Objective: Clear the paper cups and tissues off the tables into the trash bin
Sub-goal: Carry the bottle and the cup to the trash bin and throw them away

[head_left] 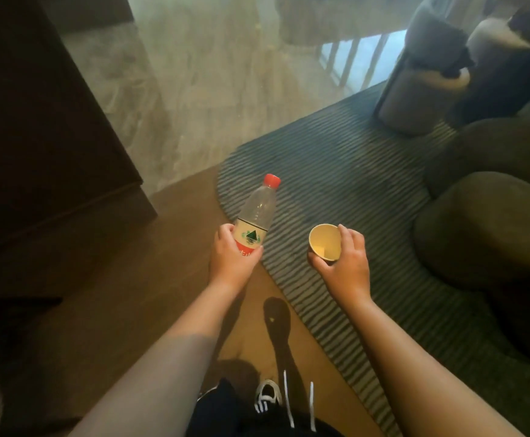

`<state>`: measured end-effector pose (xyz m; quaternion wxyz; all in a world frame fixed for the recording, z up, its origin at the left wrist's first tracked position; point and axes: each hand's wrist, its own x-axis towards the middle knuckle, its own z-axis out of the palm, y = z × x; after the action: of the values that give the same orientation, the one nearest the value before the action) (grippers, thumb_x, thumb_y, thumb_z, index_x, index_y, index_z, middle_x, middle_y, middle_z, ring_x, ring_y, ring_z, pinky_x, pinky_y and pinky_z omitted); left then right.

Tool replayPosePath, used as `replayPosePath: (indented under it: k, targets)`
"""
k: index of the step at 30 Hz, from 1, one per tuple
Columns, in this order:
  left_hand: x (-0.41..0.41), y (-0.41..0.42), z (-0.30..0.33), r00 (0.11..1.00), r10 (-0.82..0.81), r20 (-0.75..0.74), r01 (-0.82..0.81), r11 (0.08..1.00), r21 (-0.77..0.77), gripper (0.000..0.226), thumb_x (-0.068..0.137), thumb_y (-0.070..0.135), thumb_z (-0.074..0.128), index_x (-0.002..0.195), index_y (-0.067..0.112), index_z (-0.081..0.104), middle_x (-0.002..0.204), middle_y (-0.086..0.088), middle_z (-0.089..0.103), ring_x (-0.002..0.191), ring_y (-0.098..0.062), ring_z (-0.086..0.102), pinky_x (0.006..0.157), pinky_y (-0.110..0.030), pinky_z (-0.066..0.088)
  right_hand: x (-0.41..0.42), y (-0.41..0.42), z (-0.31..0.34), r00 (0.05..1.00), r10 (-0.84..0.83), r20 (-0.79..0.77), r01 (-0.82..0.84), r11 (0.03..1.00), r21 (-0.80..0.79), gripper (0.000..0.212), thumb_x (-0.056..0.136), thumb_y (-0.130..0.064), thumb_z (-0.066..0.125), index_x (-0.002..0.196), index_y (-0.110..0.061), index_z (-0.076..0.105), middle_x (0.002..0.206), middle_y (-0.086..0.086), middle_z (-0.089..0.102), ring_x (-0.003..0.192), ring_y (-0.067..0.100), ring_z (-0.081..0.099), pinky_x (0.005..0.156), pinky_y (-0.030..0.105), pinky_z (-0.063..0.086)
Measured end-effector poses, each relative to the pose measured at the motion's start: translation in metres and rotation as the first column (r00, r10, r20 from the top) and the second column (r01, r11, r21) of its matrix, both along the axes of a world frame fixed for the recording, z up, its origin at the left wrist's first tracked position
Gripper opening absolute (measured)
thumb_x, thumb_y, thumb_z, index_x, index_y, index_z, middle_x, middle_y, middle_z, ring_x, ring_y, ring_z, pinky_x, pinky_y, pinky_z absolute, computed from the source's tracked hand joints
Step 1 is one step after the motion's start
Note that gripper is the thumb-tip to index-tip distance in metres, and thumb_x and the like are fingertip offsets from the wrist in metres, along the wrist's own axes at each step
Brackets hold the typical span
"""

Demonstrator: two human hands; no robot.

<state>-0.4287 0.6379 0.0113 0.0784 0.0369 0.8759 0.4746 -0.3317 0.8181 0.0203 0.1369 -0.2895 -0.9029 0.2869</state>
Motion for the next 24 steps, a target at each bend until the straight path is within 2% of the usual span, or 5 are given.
replayPosePath:
  k: [6, 11, 15, 20, 24]
  targets:
    - [-0.054, 0.07, 0.003, 0.998, -0.07, 0.005, 0.07, 0.997, -0.018, 0.054, 0.072, 0.027, 0.079, 0.112, 0.015, 0.044, 0.106, 0.002, 0.045, 0.079, -0.002, 0.047, 0.06, -0.015, 0.037, -0.032, 0.068, 0.002, 0.997, -0.08, -0.017, 0.079, 0.996, -0.028, 0.082, 0.077, -0.034, 0.075, 0.144, -0.013, 0.031, 0.137, 0.002, 0.036, 0.122, 0.017, 0.044, 0.102, 0.035, 0.044]
    - [-0.118, 0.128, -0.001, 0.993, -0.121, -0.01, 0.121, 0.992, -0.029, 0.055, 0.071, 0.026, 0.079, 0.112, 0.012, 0.045, 0.107, -0.002, 0.046, 0.092, -0.015, 0.049, 0.069, -0.023, 0.041, -0.094, 0.121, -0.011, 0.992, -0.122, -0.019, 0.121, 0.991, -0.055, 0.084, 0.076, -0.035, 0.075, 0.143, -0.013, 0.031, 0.137, 0.001, 0.036, 0.122, 0.017, 0.044, 0.103, 0.036, 0.044]
    - [-0.193, 0.176, -0.004, 0.99, -0.138, -0.006, 0.137, 0.99, -0.034, 0.055, 0.071, 0.026, 0.079, 0.112, 0.012, 0.045, 0.109, -0.004, 0.048, 0.096, -0.02, 0.053, 0.08, -0.038, 0.05, -0.172, 0.168, -0.02, 0.99, -0.134, -0.047, 0.131, 0.989, -0.064, 0.084, 0.075, -0.035, 0.076, 0.142, -0.012, 0.033, 0.135, 0.001, 0.037, 0.12, 0.017, 0.044, 0.102, 0.032, 0.042]
    - [-0.31, 0.241, 0.006, 0.982, -0.191, 0.015, 0.191, 0.98, -0.053, 0.055, 0.074, 0.029, 0.078, 0.113, 0.013, 0.044, 0.109, -0.006, 0.05, 0.095, -0.02, 0.054, 0.077, -0.034, 0.051, -0.292, 0.239, -0.011, 0.99, -0.133, -0.046, 0.131, 0.989, -0.062, 0.084, 0.074, -0.034, 0.077, 0.142, -0.011, 0.033, 0.135, 0.003, 0.038, 0.121, 0.019, 0.044, 0.102, 0.036, 0.043]
    - [-0.39, 0.298, 0.021, 0.974, -0.227, 0.01, 0.228, 0.972, -0.056, 0.054, 0.075, 0.03, 0.076, 0.114, 0.012, 0.045, 0.109, -0.007, 0.052, 0.095, -0.023, 0.056, 0.079, -0.042, 0.052, -0.369, 0.296, 0.002, 0.985, -0.162, -0.052, 0.159, 0.986, -0.048, 0.084, 0.073, -0.032, 0.078, 0.141, -0.009, 0.035, 0.134, 0.005, 0.039, 0.121, 0.021, 0.045, 0.102, 0.034, 0.041]
